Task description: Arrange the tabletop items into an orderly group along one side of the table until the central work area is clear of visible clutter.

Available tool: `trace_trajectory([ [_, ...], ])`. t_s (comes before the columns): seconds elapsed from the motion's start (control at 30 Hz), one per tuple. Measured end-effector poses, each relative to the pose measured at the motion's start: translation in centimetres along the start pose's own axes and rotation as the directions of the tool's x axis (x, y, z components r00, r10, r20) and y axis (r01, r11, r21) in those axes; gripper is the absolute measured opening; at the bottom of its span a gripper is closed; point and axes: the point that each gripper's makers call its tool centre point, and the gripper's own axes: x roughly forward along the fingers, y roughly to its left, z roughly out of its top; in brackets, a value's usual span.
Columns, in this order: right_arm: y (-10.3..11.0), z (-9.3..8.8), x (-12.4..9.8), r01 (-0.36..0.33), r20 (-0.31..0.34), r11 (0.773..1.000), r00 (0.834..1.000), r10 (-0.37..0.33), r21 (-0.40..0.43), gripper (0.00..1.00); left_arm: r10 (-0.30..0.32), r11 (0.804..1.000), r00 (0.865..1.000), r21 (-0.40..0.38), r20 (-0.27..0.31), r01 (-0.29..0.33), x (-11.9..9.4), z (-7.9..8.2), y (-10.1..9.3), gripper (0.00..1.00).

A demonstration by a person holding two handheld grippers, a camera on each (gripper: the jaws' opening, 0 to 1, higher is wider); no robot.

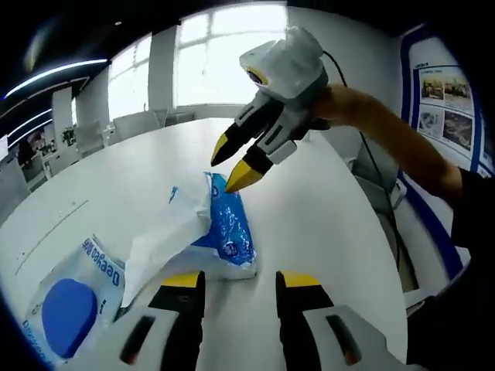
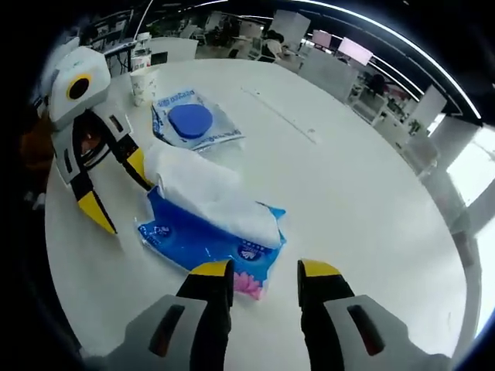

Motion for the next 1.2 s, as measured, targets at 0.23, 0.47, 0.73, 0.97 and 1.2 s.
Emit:
trace_trajectory([
  [0.23,0.4,-0.3,0.6,-0.016,0.000,1.000,1.000,0.016,0.024,0.27,0.032,0.999,0.999,-0.028,0.014,-0.032,0.4,0.2,1.1,0.32],
  [0.47,0.3,-0.3,1.3,-0.043,0.007,0.998,0.999,0.043,0.052,0.18,0.031,0.998,0.999,-0.063,0.040,-0.028,0.8,0.4,1.2,0.28],
  [0.73,0.1,-0.7,1.3,-0.047,0.013,0.995,0.999,0.046,0.087,0.07,0.028,0.996,0.999,-0.085,0.044,-0.024,1.0,0.2,0.7,0.23],
  [0.97,-0.7,-1.1,1.3,-0.055,0.020,0.991,0.998,0.053,0.120,0.00,0.010,0.998,0.999,-0.067,0.049,-0.007,0.9,0.3,0.2,0.09],
  [1.2,-0.2,-1.1,0.9,-0.059,0.026,0.989,0.998,0.056,0.137,0.00,0.002,0.997,0.998,-0.075,0.057,0.002,1.0,0.7,1.2,0.05],
])
